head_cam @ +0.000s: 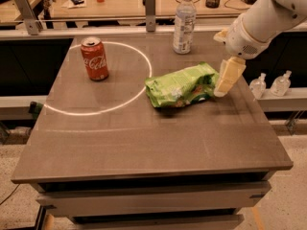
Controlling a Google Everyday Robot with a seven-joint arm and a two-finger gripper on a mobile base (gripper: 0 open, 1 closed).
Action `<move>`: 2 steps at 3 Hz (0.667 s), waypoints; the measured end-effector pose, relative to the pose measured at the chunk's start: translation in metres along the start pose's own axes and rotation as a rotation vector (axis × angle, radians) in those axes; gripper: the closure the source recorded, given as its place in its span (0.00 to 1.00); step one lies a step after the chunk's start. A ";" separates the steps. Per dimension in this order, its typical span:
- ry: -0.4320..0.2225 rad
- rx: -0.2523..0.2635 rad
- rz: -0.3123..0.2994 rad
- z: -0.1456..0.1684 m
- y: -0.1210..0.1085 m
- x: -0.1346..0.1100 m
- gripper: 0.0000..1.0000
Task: Move green rice chip bag near coke can
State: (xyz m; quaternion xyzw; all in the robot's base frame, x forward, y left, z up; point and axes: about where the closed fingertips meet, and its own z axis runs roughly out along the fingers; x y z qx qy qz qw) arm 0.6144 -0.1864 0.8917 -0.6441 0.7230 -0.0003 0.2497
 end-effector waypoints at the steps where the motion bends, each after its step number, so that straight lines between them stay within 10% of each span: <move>1: 0.014 -0.043 -0.046 0.015 0.019 0.000 0.00; 2: 0.009 -0.073 -0.087 0.023 0.037 -0.010 0.00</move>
Offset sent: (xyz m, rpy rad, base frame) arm -0.0415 0.0377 -0.0366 -0.0470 0.0527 0.1545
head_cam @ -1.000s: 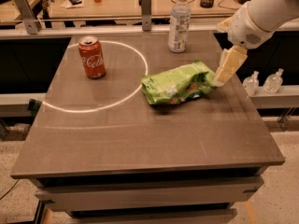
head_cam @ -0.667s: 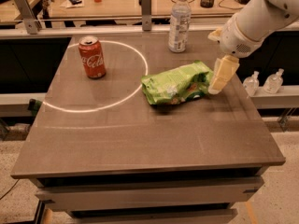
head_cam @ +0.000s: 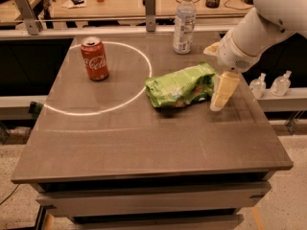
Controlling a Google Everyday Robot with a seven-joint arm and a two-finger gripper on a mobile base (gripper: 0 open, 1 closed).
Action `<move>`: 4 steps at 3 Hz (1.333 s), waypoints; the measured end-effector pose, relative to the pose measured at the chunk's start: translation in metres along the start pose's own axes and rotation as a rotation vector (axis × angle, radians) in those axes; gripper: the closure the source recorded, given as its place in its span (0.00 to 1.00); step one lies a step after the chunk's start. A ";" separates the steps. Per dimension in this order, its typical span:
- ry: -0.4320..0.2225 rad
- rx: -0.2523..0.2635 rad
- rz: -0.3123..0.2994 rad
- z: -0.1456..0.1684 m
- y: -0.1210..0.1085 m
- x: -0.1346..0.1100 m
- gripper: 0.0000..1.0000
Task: Move green rice chip bag near coke can
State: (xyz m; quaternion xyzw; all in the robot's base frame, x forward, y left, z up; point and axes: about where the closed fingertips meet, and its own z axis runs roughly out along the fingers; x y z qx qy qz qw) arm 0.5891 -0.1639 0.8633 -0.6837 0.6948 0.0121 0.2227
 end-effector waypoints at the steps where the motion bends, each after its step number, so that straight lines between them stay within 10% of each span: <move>1: -0.025 -0.010 -0.039 -0.001 0.011 -0.015 0.15; 4: -0.024 -0.038 -0.111 -0.006 0.021 -0.015 0.83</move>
Offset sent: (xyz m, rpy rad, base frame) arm -0.0279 0.0206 0.0130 0.0178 -0.0264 0.1009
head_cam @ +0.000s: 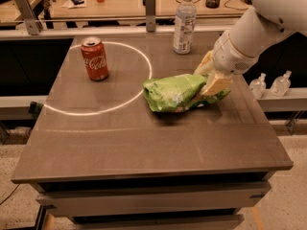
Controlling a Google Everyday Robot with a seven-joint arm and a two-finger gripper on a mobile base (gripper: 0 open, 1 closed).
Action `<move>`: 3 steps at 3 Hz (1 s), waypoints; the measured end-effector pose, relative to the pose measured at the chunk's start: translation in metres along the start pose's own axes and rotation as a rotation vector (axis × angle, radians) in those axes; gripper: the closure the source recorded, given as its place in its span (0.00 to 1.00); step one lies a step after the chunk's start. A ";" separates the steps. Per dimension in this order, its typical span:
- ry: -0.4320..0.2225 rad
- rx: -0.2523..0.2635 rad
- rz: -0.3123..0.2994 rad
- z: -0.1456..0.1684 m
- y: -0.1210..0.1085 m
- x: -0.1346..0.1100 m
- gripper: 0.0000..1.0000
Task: Move green rice chip bag near coke can
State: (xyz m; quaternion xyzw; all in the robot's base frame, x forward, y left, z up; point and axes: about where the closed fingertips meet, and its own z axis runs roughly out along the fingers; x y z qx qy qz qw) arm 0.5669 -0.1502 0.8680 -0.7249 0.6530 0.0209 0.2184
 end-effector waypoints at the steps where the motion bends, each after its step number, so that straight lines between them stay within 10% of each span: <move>1: -0.001 -0.002 -0.001 0.001 0.000 -0.001 1.00; 3: -0.070 0.034 0.023 0.004 -0.017 -0.019 1.00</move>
Offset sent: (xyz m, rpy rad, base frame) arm -0.0001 0.0011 -0.0007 0.0003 0.0014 0.0016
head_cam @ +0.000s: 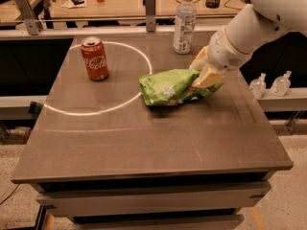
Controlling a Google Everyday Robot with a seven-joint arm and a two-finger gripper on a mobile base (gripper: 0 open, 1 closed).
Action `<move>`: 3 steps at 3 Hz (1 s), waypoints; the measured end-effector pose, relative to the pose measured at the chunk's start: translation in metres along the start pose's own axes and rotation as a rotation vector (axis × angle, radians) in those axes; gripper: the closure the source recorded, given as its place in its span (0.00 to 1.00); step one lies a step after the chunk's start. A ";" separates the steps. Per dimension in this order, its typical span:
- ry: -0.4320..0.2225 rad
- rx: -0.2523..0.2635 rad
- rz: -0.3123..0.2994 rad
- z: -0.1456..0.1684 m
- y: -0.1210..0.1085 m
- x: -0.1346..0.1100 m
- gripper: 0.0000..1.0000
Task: Move green rice chip bag near coke can
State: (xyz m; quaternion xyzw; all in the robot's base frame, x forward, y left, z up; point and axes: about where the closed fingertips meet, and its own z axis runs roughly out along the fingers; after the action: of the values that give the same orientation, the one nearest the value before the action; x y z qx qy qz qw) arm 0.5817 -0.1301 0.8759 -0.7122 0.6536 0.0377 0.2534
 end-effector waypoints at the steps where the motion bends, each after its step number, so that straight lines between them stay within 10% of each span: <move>1: -0.084 0.035 0.021 0.002 -0.026 -0.022 1.00; 3: -0.214 0.051 -0.004 0.016 -0.076 -0.070 1.00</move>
Offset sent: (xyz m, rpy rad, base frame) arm 0.0758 0.0726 0.0454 0.2477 -0.0627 0.0389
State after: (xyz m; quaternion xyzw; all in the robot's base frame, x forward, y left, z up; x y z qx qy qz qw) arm 0.6483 -0.0584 0.9122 -0.6988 0.6219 0.0966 0.3399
